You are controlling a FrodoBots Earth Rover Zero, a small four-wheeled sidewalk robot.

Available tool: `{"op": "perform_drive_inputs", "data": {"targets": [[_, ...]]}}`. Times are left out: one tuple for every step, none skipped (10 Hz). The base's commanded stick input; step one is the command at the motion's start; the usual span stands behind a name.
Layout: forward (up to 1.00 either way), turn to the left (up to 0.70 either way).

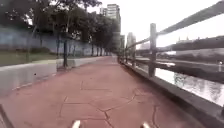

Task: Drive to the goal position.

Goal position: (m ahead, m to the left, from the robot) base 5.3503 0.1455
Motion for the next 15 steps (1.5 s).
{"op": "perform_drive_inputs", "data": {"targets": [[0.70, 0.03], [0.70, 0.03], [0.70, 0.03], [0.70, 0.03], [0.70, 0.03], [0.70, 0.03], [0.70, 0.03], [0.70, 0.03], [0.70, 0.03], [0.70, 0.03], [0.70, 0.03], [0.70, 0.03], [0.70, 0.03], [0.70, 0.03], [0.70, 0.03]]}}
